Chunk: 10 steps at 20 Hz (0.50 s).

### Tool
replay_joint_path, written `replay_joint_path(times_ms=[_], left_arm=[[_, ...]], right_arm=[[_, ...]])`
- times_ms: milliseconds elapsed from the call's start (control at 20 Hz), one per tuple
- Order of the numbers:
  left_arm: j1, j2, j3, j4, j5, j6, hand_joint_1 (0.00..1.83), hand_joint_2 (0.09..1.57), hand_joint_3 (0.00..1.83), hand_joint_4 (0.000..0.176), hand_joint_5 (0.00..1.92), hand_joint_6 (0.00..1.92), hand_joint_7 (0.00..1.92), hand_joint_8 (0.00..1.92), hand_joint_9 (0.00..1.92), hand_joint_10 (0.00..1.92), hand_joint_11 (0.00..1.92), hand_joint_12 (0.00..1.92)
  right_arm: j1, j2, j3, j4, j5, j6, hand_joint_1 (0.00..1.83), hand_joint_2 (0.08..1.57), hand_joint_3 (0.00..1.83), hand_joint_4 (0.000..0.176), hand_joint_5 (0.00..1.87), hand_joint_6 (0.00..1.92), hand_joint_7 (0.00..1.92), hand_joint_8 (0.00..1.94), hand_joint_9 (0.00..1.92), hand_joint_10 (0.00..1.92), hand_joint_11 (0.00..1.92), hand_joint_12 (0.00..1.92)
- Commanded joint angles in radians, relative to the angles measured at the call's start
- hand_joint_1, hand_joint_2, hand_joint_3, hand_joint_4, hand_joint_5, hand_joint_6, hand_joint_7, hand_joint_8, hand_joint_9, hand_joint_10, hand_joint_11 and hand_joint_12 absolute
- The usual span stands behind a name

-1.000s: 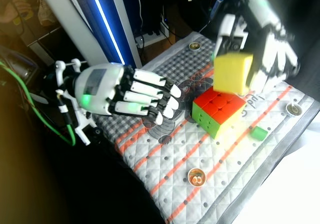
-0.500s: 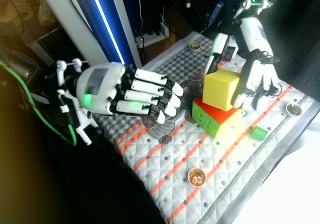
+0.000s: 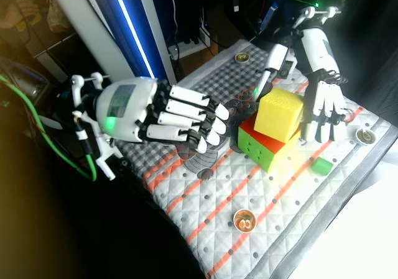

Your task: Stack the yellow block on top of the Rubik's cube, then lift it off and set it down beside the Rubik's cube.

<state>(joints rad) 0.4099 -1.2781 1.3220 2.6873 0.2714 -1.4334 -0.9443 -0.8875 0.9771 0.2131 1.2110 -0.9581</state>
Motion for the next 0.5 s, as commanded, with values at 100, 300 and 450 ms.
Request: replay_joint_path(times_ms=[100, 300, 450], left_arm=[[-0.007, 0.003, -0.007, 0.006, 0.124, -0.005, 0.78, 0.97, 0.00, 0.134, 0.21, 0.00, 0.27, 0.01, 0.00, 0.46, 0.00, 0.95], [-0.007, 0.025, -0.032, 0.006, 0.160, -0.005, 0.75, 0.99, 0.00, 0.154, 0.17, 0.00, 0.20, 0.00, 0.00, 0.50, 0.00, 1.13], [-0.001, 0.064, -0.077, 0.011, 0.224, -0.005, 0.72, 1.03, 0.01, 0.115, 0.16, 0.00, 0.06, 0.00, 0.00, 0.19, 0.00, 1.22]], right_arm=[[0.017, 0.001, 0.005, -0.005, 0.121, 0.005, 0.56, 1.31, 0.00, 0.000, 0.48, 0.66, 0.53, 0.69, 0.32, 1.02, 0.00, 1.65], [0.017, 0.001, 0.005, -0.005, 0.121, 0.005, 0.56, 1.29, 0.00, 0.000, 0.48, 0.66, 0.55, 0.67, 0.33, 0.97, 0.00, 1.61], [0.018, 0.001, 0.007, -0.004, 0.121, 0.005, 0.59, 1.27, 0.00, 0.000, 0.45, 0.63, 0.51, 0.65, 0.32, 0.95, 0.00, 1.61]])
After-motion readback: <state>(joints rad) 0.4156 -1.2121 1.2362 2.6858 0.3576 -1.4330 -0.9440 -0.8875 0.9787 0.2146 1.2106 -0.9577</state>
